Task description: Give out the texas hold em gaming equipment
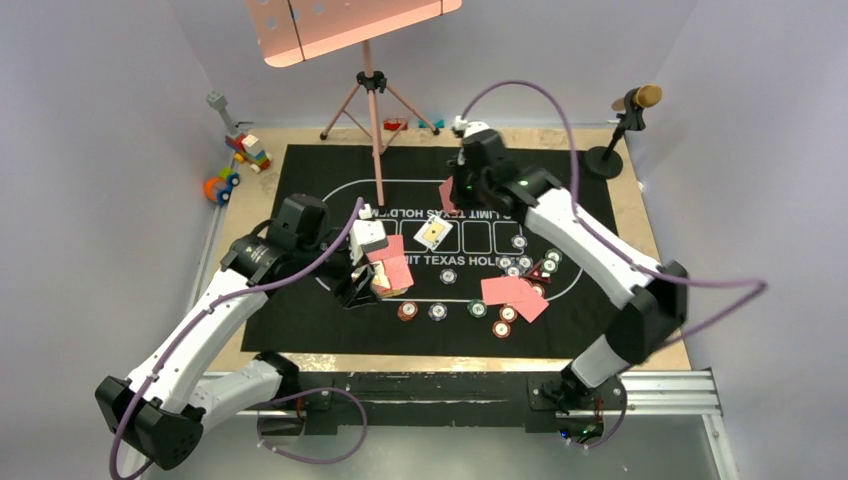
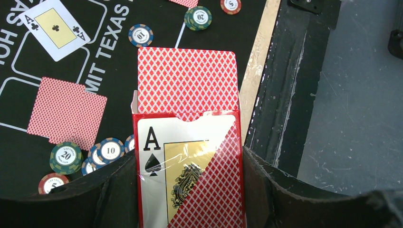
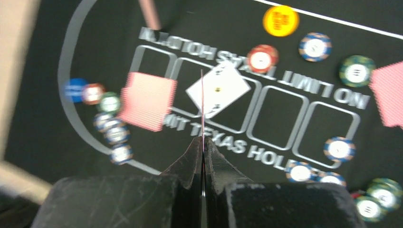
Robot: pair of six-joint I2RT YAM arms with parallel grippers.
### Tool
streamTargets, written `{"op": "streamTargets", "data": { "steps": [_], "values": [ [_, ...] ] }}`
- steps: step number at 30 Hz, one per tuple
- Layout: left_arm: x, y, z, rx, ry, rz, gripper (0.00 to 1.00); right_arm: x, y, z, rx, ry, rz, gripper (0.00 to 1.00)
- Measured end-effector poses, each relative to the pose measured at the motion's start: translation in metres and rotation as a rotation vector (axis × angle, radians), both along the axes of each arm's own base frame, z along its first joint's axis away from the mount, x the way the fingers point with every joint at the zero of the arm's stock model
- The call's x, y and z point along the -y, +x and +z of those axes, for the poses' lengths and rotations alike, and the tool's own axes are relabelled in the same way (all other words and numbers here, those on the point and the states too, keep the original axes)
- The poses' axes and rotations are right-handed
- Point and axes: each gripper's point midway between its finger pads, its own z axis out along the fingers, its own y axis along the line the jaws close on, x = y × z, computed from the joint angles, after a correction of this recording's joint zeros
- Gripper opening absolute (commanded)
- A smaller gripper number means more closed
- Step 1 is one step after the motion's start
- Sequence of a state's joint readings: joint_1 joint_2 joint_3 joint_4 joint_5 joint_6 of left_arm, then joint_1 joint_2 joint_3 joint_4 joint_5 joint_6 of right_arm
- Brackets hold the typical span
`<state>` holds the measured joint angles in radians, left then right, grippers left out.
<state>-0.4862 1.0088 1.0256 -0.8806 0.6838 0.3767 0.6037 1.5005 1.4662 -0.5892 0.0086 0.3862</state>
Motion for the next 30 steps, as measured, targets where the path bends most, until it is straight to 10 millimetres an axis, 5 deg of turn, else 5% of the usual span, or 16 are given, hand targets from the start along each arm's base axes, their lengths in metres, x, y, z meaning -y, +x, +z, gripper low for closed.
{"op": "streamTargets", "data": {
  "steps": [6,13,22,30],
  "values": [
    [-0.001,-0.001,0.003,0.012,-0.006,0.0,0.0,0.022,0.025,-0.077,0.014,-0.505,-0.155,0.0],
    [-0.001,-0.002,0.005,0.018,-0.01,0.0,0.0,0.038,0.036,-0.102,0.115,-0.897,-0.228,0.0],
    [-0.001,-0.003,0.005,0.016,-0.009,0.0,0.0,0.012,0.035,-0.171,0.117,-1.108,-0.125,0.0],
    [-0.001,-0.003,0.005,0.016,-0.009,0.0,0.0,-0.002,0.036,-0.185,0.144,-1.114,-0.099,0.0]
  ]
}}
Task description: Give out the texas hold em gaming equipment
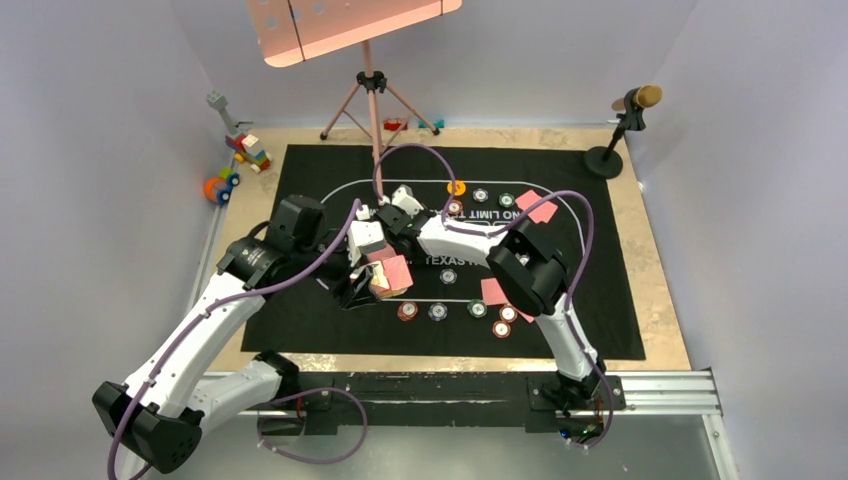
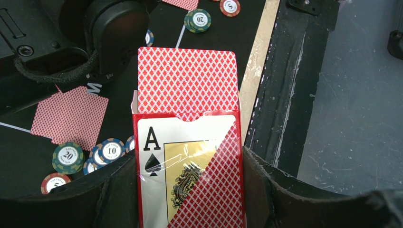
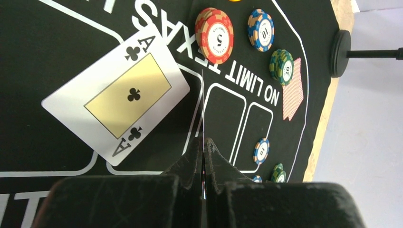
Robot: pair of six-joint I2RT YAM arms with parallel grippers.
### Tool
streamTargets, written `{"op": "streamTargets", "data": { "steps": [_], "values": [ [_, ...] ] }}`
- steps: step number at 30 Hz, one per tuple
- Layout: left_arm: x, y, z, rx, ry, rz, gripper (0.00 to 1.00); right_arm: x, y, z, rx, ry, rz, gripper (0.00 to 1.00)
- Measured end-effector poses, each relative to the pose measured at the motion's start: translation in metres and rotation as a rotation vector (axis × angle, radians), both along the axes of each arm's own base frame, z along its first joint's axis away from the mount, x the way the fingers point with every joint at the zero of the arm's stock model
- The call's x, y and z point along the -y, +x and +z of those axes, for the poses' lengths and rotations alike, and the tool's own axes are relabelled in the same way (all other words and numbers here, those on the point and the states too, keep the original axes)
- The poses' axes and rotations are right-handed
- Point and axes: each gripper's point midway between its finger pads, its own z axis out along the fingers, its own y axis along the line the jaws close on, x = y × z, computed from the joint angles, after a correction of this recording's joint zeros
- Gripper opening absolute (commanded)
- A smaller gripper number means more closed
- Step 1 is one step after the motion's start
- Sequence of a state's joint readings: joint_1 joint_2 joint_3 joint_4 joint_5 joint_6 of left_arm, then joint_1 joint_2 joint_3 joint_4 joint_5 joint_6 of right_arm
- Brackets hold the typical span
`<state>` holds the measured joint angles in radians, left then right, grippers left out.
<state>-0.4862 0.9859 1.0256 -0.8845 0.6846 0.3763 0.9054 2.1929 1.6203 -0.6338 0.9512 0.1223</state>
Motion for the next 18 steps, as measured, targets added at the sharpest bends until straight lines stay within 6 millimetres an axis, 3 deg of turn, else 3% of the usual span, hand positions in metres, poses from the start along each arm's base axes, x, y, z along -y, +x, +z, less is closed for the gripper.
{"op": "streamTargets", "data": {
  "steps": [4,11,18],
  "values": [
    [0.0,0.0,0.0,0.0,0.0,0.0,0.0,-0.008,0.001,-0.003,0.006,0.024,0.012,0.16],
    [0.0,0.0,0.0,0.0,0.0,0.001,0.0,-0.019,-0.007,-0.03,-0.073,0.077,0.048,0.44],
    [0.0,0.0,0.0,-0.001,0.0,0.001,0.0,-0.021,-0.007,-0.028,-0.085,0.122,0.058,0.53]
  ]
}}
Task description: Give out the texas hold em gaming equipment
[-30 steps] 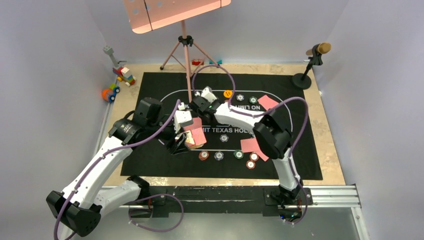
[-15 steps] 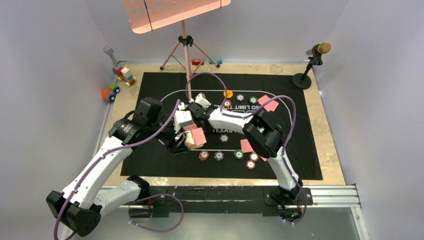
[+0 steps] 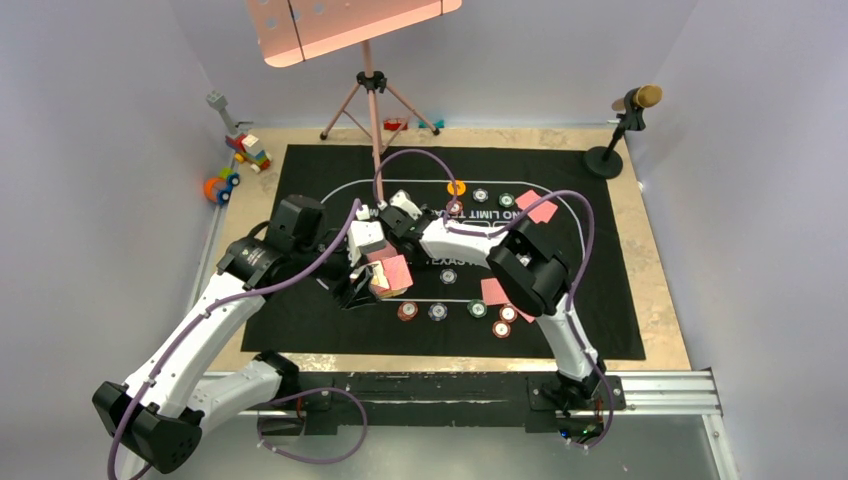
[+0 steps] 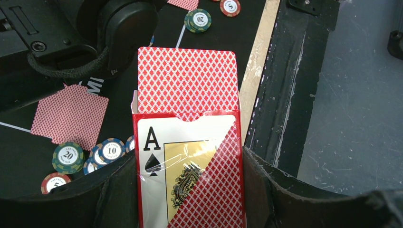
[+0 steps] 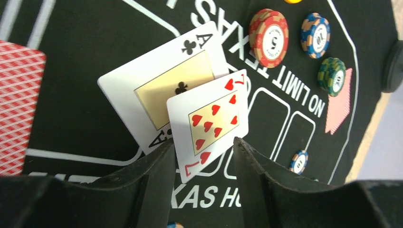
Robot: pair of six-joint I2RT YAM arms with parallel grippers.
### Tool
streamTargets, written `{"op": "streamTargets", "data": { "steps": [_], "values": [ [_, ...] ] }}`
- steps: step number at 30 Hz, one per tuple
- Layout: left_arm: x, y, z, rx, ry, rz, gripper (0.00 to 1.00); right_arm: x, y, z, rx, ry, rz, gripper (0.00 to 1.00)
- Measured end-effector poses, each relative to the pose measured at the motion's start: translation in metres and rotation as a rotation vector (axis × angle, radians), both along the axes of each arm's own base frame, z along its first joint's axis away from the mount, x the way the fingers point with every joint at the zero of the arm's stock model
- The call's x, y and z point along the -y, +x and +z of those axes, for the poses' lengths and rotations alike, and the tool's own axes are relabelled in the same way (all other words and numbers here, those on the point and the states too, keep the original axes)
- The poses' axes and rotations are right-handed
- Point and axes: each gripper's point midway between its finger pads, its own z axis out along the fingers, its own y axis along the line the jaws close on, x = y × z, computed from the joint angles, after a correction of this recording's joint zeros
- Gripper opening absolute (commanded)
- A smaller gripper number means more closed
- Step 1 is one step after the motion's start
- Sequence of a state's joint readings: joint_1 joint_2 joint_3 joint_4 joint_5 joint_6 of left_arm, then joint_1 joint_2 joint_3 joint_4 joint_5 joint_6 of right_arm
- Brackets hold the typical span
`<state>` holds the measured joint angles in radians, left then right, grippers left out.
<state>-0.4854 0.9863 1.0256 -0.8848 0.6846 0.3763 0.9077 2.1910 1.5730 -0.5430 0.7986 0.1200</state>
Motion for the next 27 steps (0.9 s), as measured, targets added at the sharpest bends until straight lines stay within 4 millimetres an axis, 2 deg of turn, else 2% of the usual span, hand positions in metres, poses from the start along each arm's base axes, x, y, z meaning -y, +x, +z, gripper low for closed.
{"op": "streamTargets", "data": {
  "steps": [6,11,15,18,20,22,23,27],
  "values": [
    [0.0,0.0,0.0,-0.001,0.001,0.0,0.0,-0.014,-0.009,0.0,-0.056,0.11,0.037,0.57],
    [0.0,0.0,0.0,-0.001,0.001,0.0,0.0,-0.023,-0.03,0.001,-0.146,0.232,0.064,0.57],
    [0.0,0.0,0.0,-0.001,0.001,0.0,0.0,-0.026,-0.037,0.017,-0.186,0.337,0.059,0.6],
    [0.0,0.0,0.0,-0.001,0.001,0.0,0.0,-0.023,-0.032,0.049,-0.18,0.466,0.031,0.64],
    [0.0,0.0,0.0,-0.001,0.001,0.0,0.0,-0.016,-0.028,0.081,-0.165,0.592,0.006,0.71],
    [0.0,0.0,0.0,-0.002,0.001,0.0,0.0,-0.005,-0.024,0.114,-0.145,0.722,-0.015,0.81],
    [0.0,0.0,0.0,-0.002,0.001,0.0,0.0,0.001,-0.022,0.136,-0.138,0.817,-0.018,0.84],
    [0.0,0.0,0.0,-0.002,0.001,0.0,0.0,0.009,-0.033,0.195,-0.141,1.106,0.024,0.88]
  ]
}}
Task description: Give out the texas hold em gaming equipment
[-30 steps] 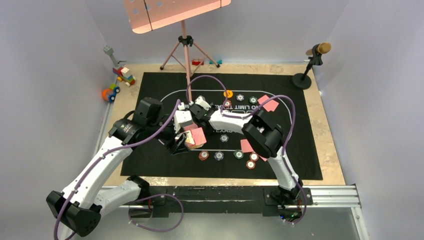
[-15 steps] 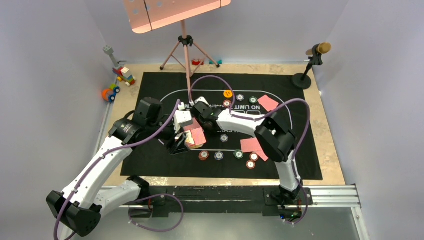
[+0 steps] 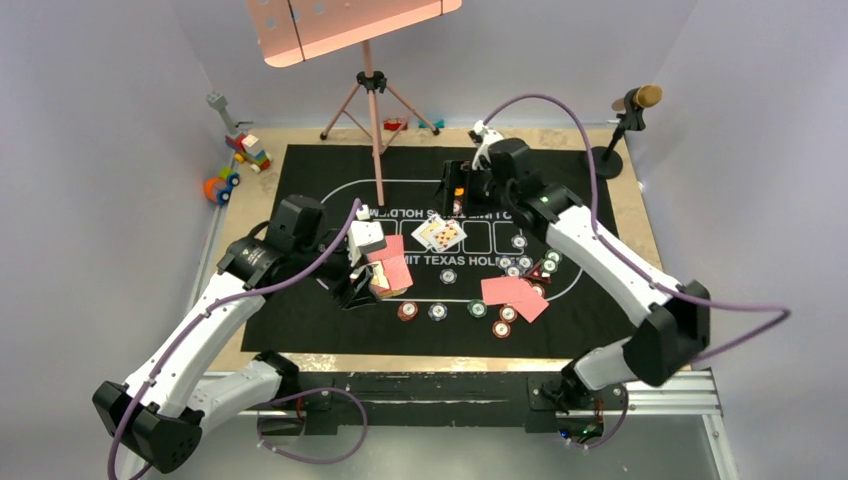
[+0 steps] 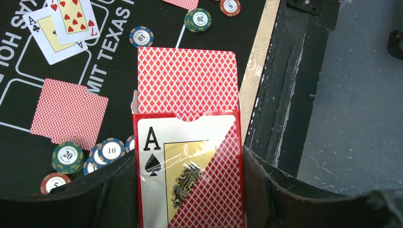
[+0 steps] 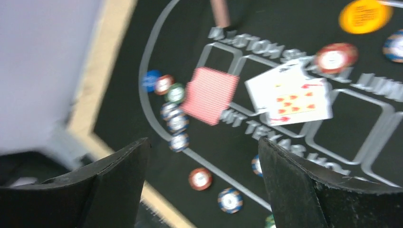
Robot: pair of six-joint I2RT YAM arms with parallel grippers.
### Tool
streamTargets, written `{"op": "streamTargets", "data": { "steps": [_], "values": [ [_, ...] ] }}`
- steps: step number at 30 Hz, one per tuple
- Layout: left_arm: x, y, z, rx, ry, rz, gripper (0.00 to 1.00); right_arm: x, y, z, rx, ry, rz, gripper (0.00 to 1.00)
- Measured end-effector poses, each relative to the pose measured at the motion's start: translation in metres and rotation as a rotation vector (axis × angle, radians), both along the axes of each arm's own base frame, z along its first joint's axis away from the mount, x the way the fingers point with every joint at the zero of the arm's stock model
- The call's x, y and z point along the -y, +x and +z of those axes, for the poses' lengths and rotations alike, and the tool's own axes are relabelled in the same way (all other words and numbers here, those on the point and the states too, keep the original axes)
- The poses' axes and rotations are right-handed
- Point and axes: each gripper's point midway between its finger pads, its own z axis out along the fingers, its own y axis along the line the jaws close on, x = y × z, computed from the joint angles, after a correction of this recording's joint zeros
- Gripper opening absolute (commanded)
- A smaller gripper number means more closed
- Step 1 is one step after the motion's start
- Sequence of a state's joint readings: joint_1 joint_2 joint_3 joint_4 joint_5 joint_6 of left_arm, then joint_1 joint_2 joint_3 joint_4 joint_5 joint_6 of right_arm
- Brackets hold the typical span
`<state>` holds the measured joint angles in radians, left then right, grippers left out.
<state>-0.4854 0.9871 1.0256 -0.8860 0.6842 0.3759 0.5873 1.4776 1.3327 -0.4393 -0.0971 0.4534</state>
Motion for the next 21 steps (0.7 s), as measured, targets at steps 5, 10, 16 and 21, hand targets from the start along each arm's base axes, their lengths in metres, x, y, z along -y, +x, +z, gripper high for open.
{"op": "streamTargets", "data": {
  "steps": [5,10,16,21],
  "values": [
    [0.0,0.0,0.0,-0.001,0.001,0.0,0.0,-0.038,-0.053,0.035,-0.06,0.303,0.231,0.91],
    [0.0,0.001,-0.001,-0.004,0.001,0.001,0.0,-0.064,-0.096,0.016,-0.222,0.441,0.386,0.93],
    [0.001,0.001,-0.002,-0.011,0.004,0.002,0.0,-0.082,-0.124,0.015,-0.299,0.508,0.493,0.95],
    [0.001,0.002,-0.002,-0.016,0.003,0.007,0.0,-0.105,-0.145,0.011,-0.354,0.539,0.592,0.96]
  ]
}}
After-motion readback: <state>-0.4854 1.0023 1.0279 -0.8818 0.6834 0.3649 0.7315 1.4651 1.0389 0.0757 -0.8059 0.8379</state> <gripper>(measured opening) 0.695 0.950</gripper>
